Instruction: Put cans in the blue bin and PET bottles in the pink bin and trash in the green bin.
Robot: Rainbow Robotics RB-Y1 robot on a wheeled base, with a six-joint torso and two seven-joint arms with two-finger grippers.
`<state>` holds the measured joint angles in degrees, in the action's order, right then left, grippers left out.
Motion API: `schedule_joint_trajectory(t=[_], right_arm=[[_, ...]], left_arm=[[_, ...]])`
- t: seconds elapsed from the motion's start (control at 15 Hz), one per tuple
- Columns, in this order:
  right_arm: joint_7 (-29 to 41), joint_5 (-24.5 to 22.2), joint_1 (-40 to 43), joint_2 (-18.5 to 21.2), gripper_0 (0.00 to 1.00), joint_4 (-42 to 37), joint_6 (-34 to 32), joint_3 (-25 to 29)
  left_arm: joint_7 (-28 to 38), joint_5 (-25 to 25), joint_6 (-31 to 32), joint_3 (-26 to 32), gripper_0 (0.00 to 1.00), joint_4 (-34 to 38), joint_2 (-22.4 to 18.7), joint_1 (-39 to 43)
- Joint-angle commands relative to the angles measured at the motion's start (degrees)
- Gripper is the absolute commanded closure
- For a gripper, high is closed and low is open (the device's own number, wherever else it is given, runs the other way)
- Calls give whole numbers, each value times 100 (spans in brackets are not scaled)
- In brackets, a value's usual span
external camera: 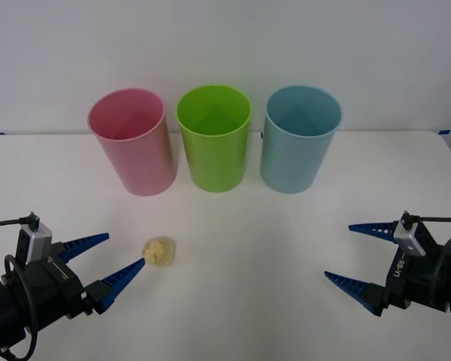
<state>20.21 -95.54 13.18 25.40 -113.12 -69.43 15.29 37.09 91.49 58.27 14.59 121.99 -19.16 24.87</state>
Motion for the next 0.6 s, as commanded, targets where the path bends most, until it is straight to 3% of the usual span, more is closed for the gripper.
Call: schedule_joint_trajectory(t=[0.07,0.6], right_arm=[[0,0,0,0,0,0,0,0],[0,0,0,0,0,0,0,0]], left_arm=[[0,0,0,0,0,0,0,0],[0,0,0,0,0,0,0,0]])
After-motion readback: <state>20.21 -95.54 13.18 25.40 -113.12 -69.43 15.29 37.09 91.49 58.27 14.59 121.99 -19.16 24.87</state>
